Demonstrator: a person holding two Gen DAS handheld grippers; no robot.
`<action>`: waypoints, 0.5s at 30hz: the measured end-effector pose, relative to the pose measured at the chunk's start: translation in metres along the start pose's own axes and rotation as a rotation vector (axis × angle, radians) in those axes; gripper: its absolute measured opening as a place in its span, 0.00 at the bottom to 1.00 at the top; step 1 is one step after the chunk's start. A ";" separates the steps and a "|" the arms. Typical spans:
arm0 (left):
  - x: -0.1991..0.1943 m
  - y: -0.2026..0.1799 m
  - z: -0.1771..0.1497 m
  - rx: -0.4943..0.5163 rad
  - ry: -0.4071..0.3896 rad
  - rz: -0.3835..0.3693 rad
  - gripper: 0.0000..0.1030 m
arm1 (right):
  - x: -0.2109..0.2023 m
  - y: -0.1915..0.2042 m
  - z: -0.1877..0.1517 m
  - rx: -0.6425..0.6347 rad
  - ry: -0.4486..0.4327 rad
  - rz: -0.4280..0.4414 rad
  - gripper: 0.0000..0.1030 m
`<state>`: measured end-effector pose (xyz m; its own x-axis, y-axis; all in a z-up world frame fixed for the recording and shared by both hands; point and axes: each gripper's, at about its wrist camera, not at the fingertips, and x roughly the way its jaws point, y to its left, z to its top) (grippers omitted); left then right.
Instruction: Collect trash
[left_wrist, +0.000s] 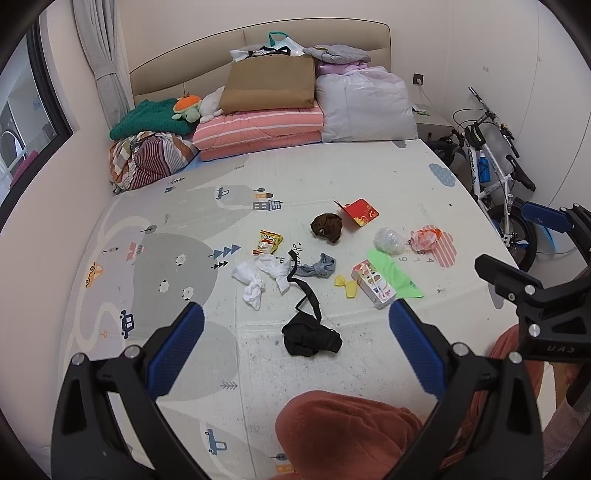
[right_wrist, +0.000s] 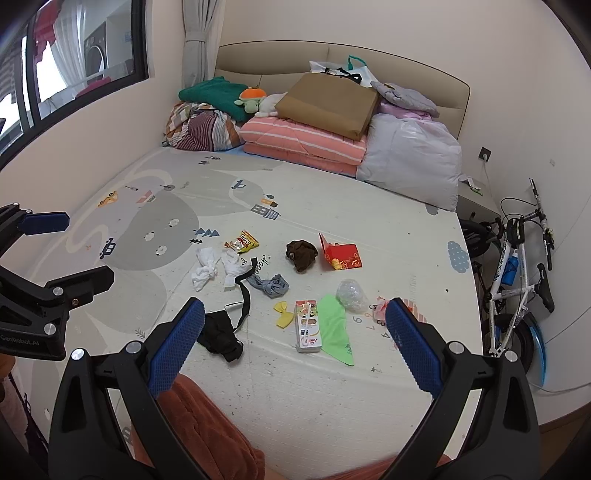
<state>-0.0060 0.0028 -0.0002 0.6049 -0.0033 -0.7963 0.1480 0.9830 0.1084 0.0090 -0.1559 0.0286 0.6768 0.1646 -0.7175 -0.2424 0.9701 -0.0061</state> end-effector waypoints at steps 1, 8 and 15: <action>0.000 0.000 0.000 -0.001 0.000 -0.002 0.96 | 0.000 0.000 0.000 0.001 0.000 0.002 0.92; 0.000 -0.003 -0.002 0.002 0.003 0.000 0.96 | -0.001 0.003 0.001 0.003 -0.008 0.011 0.92; 0.000 -0.003 -0.002 -0.001 -0.003 -0.004 0.96 | -0.001 0.003 0.002 0.003 -0.007 0.013 0.92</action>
<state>-0.0077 0.0006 -0.0014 0.6067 -0.0076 -0.7949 0.1495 0.9832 0.1047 0.0090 -0.1528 0.0311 0.6784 0.1780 -0.7128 -0.2489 0.9685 0.0050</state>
